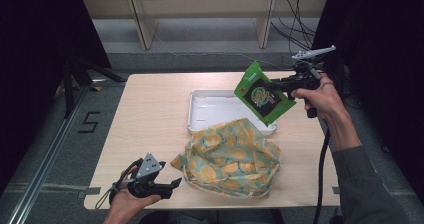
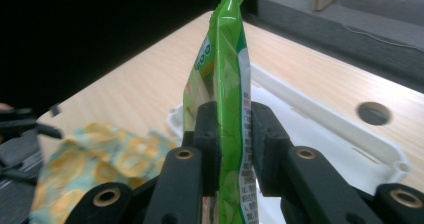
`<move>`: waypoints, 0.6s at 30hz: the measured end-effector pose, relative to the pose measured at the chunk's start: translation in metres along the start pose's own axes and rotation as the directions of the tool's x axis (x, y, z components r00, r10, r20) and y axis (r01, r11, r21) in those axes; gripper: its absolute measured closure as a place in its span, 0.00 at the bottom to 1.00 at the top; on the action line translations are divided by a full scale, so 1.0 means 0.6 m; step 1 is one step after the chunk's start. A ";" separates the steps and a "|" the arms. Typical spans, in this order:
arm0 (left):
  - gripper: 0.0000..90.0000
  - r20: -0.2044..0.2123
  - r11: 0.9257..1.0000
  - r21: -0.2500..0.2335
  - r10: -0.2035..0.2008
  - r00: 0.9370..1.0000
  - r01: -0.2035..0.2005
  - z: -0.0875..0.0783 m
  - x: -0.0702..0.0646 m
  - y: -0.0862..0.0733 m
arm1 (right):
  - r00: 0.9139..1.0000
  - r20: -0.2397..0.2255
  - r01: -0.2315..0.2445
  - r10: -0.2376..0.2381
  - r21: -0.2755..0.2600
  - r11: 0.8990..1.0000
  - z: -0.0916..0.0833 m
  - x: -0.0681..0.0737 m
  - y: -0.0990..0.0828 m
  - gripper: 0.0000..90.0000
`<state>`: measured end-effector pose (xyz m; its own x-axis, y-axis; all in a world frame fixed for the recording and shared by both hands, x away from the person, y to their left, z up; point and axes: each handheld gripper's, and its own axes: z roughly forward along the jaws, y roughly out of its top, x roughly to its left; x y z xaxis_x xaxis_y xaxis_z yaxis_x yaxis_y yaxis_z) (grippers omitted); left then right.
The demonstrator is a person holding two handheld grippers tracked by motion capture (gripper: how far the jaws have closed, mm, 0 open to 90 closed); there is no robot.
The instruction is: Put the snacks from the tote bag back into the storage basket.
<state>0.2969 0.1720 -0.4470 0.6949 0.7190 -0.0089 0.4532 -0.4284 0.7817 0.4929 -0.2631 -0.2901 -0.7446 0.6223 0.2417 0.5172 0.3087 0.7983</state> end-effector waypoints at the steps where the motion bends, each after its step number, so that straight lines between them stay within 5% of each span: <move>1: 0.27 0.004 1.000 0.001 0.000 1.000 0.000 0.000 0.000 0.000 | 1.000 0.010 -0.015 0.015 -0.009 1.000 0.001 -0.008 0.000 0.85; 3: 0.27 0.004 1.000 0.003 -0.019 1.000 0.019 0.001 -0.004 -0.001 | 0.999 0.035 -0.032 0.032 -0.019 0.999 0.002 -0.019 -0.001 0.85; 4: 0.27 0.004 1.000 0.009 -0.004 1.000 0.004 0.000 -0.003 -0.001 | 0.998 0.059 -0.012 0.014 -0.028 1.000 0.005 -0.029 -0.002 0.85; 6: 0.27 0.004 1.000 0.009 0.004 1.000 -0.004 0.000 -0.002 -0.002 | 0.995 0.083 -0.048 0.050 -0.018 0.999 0.009 -0.037 -0.005 0.85; 7: 0.27 0.001 1.000 0.006 -0.009 1.000 0.009 -0.001 -0.004 -0.002 | 0.994 0.104 -0.022 0.024 -0.023 0.999 0.014 -0.046 -0.007 0.85; 9: 0.27 -0.001 1.000 0.006 -0.003 1.000 0.003 -0.002 -0.003 -0.002 | 0.991 0.108 -0.079 0.080 -0.016 0.997 0.022 -0.053 -0.010 0.85; 13: 0.27 0.004 1.000 0.014 0.001 1.000 -0.001 0.000 -0.004 -0.004 | 0.987 0.130 -0.092 0.092 -0.005 0.996 0.039 -0.073 -0.013 0.85; 14: 0.27 0.005 1.000 0.016 -0.020 1.000 0.020 0.000 -0.007 -0.005 | 0.983 0.133 -0.131 0.130 -0.005 0.991 0.042 -0.072 -0.013 0.85; 18: 0.27 0.005 1.000 0.013 0.000 1.000 0.000 0.000 -0.006 -0.004 | 0.981 0.152 -0.120 0.120 -0.012 0.993 0.057 -0.089 -0.012 0.85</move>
<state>0.2934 0.1706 -0.4485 0.6974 0.7165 -0.0123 0.4607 -0.4352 0.7736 0.5432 -0.2742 -0.3277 -0.6038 0.7571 0.2493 0.5979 0.2233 0.7699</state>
